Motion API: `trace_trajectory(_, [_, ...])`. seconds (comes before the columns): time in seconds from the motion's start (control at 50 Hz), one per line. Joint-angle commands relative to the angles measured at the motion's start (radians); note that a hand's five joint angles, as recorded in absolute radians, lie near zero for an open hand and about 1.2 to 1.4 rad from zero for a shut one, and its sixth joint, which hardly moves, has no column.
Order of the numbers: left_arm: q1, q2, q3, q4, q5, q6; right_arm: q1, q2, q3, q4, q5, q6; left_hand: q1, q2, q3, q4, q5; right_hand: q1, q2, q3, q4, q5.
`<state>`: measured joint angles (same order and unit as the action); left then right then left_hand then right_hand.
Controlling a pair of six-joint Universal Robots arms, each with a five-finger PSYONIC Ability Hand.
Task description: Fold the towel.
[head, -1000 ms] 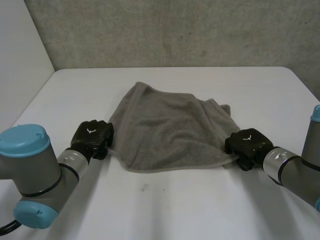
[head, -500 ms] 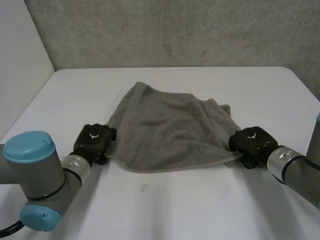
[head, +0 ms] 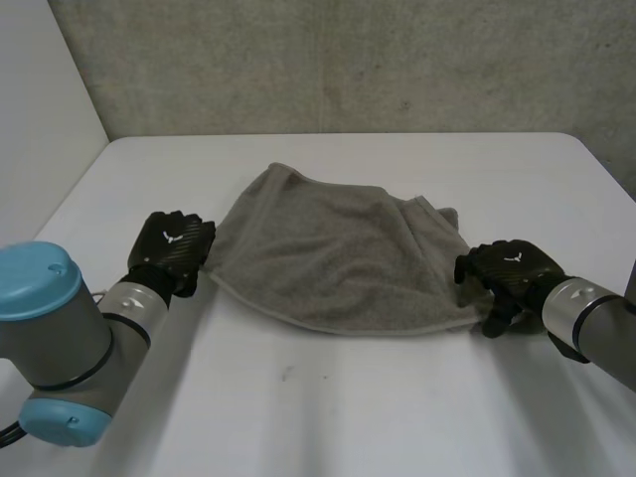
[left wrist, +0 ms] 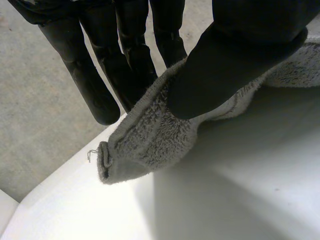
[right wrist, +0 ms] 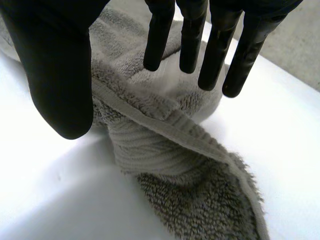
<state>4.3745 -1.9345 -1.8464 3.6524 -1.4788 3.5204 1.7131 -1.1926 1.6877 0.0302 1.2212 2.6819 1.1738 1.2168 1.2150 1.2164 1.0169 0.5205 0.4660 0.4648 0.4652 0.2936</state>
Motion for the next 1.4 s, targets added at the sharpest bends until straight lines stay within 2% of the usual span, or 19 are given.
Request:
trace_trajectory(0.02, [0.031,0.008,-0.005,-0.003,-0.003,0.0,-0.073,-0.041,-0.039,0.145,-0.012,-0.008,0.222,0.179,0.181,0.18,0.205,-0.054,0.001,0.002,0.001,-0.002])
trace_trajectory(0.18, [0.068,0.028,-0.002,-0.012,-0.001,-0.049,-0.145,-0.056,-0.003,0.14,-0.017,-0.014,0.222,0.179,0.181,0.18,0.205,-0.007,0.047,0.049,0.048,0.045])
trace_trajectory(0.34, [0.079,0.04,0.004,-0.014,0.005,-0.13,-0.204,-0.05,0.038,0.067,-0.087,-0.031,0.222,0.179,0.181,0.18,0.205,0.087,0.141,0.143,0.142,0.139])
trace_trajectory(0.48, [0.08,0.039,0.001,-0.014,0.008,-0.13,-0.205,-0.039,0.092,-0.002,-0.129,-0.031,0.222,0.179,0.181,0.18,0.205,0.149,0.203,0.204,0.204,0.201])
trace_trajectory(0.58, [0.082,0.039,0.003,-0.014,0.009,-0.13,-0.205,-0.033,0.11,-0.058,-0.132,-0.017,0.222,0.179,0.181,0.18,0.205,0.41,0.464,0.466,0.465,0.462])
trace_trajectory(0.62, [0.082,0.039,0.003,-0.014,0.009,-0.13,-0.205,-0.029,0.112,-0.096,-0.132,-0.017,0.222,0.179,0.181,0.18,0.205,0.673,0.727,0.728,0.728,0.725])
trace_trajectory(0.64, [0.082,0.039,0.003,-0.014,0.009,-0.13,-0.205,-0.028,0.112,-0.096,-0.132,-0.017,0.222,0.179,0.181,0.18,0.205,0.674,0.729,0.73,0.729,0.727])
trace_trajectory(0.66, [0.083,0.039,0.004,-0.014,0.009,-0.13,-0.207,-0.025,0.112,-0.11,-0.132,-0.017,0.222,0.179,0.181,0.18,0.205,0.874,0.928,0.929,0.929,0.926])
trace_trajectory(0.8, [0.086,0.048,0.006,-0.029,0.008,-0.129,-0.233,-0.039,0.081,-0.122,-0.12,-0.023,0.222,0.179,0.181,0.18,0.205,0.876,0.93,0.931,0.931,0.928])
trace_trajectory(0.86, [0.088,0.117,0.015,-0.063,0.008,-0.127,-0.233,-0.081,0.035,-0.104,-0.115,-0.024,0.222,0.179,0.181,0.18,0.205,0.876,0.93,0.931,0.931,0.928])
trace_trajectory(0.9, [0.099,0.196,0.033,-0.109,0.009,-0.126,-0.231,-0.175,-0.015,-0.031,-0.123,-0.025,0.222,0.179,0.181,0.18,0.205,0.876,0.93,0.931,0.931,0.928])
trace_trajectory(0.98, [0.099,0.276,0.087,-0.165,0.011,-0.127,-0.231,-0.259,-0.109,0.079,-0.126,-0.025,0.222,0.179,0.181,0.18,0.205,0.876,0.93,0.931,0.931,0.928])
trace_trajectory(1.02, [0.1,0.321,0.122,-0.206,0.011,-0.127,-0.231,-0.32,-0.231,0.204,-0.132,-0.025,0.222,0.179,0.181,0.18,0.205,0.876,0.93,0.931,0.931,0.928])
trace_trajectory(1.06, [0.102,0.386,0.22,-0.311,0.012,-0.126,-0.233,-0.341,-0.305,0.267,-0.132,-0.028,0.222,0.179,0.181,0.18,0.205,0.876,0.93,0.931,0.931,0.928])
trace_trajectory(1.08, [0.102,0.387,0.22,-0.311,0.012,-0.126,-0.233,-0.341,-0.306,0.267,-0.132,-0.028,0.222,0.179,0.181,0.18,0.205,0.876,0.93,0.931,0.931,0.928])
trace_trajectory(1.12, [0.103,0.417,0.345,-0.433,0.012,-0.127,-0.23,-0.366,-0.47,0.376,-0.123,-0.028,0.222,0.179,0.181,0.18,0.205,0.876,0.93,0.931,0.931,0.928])
trace_trajectory(1.18, [0.103,0.419,0.415,-0.499,0.012,-0.127,-0.233,-0.371,-0.621,0.451,-0.121,-0.027,0.222,0.179,0.181,0.18,0.205,0.876,0.93,0.931,0.931,0.928])
trace_trajectory(1.28, [0.114,0.388,0.652,-0.722,0.014,-0.126,-0.234,-0.369,-0.749,0.487,-0.117,-0.024,0.222,0.179,0.181,0.18,0.205,0.876,0.93,0.931,0.931,0.928])
trace_trajectory(1.4, [0.114,0.256,0.74,-0.838,0.012,-0.124,-0.233,-0.354,-0.74,0.494,-0.114,-0.031,0.222,0.179,0.181,0.18,0.205,0.876,0.93,0.931,0.931,0.928])
